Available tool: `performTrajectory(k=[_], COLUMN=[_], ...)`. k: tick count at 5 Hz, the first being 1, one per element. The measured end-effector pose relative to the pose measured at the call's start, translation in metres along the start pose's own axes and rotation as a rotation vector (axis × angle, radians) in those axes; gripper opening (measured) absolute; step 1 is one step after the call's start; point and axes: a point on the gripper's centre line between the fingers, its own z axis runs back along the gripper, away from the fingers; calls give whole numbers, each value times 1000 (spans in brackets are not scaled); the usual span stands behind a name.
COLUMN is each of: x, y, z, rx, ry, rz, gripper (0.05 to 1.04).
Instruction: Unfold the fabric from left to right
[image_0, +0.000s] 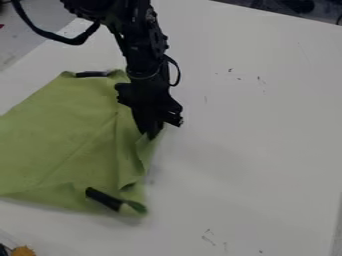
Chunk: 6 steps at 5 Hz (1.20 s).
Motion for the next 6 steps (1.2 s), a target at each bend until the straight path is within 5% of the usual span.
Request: performTrajectory(k=[2,3,4,6], x=[10,19,25,52], y=[-25,-36,-55,-84], z=[-4,-5,-2,10], rx=[8,41,37,10], ry=[-4,18,1,-14], rz=[70,105,155,37], gripper=[810,1004,1004,1000])
